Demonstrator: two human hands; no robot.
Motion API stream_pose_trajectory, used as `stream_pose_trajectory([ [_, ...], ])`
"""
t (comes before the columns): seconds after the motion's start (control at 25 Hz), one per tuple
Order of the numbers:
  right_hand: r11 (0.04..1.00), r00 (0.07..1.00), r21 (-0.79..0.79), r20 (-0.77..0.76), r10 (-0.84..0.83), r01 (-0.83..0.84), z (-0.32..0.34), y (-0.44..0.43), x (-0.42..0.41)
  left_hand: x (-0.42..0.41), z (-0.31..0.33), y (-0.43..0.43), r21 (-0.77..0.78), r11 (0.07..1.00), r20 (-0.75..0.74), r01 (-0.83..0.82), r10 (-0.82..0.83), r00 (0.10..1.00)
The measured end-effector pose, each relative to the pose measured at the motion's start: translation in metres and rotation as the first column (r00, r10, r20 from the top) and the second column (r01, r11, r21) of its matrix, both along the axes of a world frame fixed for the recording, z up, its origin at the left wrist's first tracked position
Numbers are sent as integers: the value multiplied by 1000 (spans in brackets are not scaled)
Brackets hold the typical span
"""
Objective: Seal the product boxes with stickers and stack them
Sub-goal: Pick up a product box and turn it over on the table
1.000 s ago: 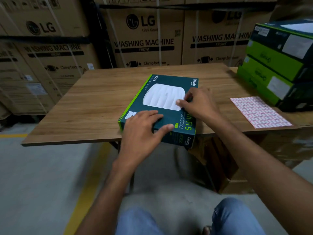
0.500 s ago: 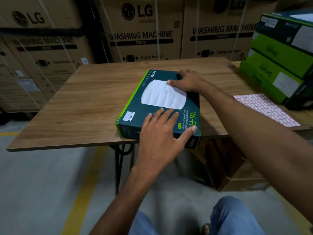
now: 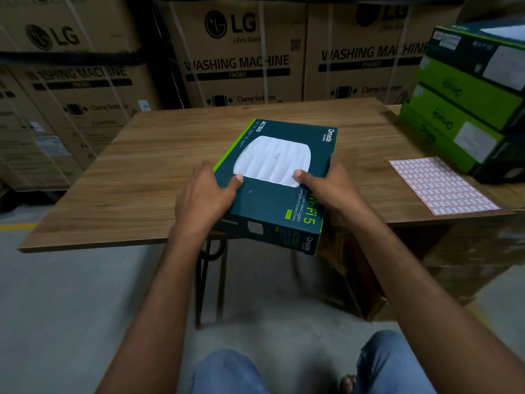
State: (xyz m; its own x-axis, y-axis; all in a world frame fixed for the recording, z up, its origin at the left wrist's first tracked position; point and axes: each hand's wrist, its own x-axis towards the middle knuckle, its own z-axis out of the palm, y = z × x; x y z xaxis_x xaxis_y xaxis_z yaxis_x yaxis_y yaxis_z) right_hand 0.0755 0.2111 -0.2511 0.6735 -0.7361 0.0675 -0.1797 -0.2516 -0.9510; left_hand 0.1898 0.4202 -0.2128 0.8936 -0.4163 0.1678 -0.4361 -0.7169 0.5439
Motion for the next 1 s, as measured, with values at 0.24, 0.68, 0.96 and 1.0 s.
stream_pose_trajectory([
  [0.24, 986, 999, 159, -13, -44, 45, 18, -11, 1, 8, 13, -6, -194, 981, -136, -29, 2, 991],
  [0.68, 931, 981, -359, 196, 9, 64, 82, -9, -1, 21, 12, 1, -572, 815, 12, 90, -101, 995],
  [0.96, 935, 970, -330, 237, -52, 131, 115, 7, -27, 13, 65, 8, -702, 707, -55, 90, -180, 982],
  [1.0, 944, 963, -305, 265, -46, 129, 122, 8, -31, 13, 79, 12, -710, 699, -63, 81, -178, 982],
])
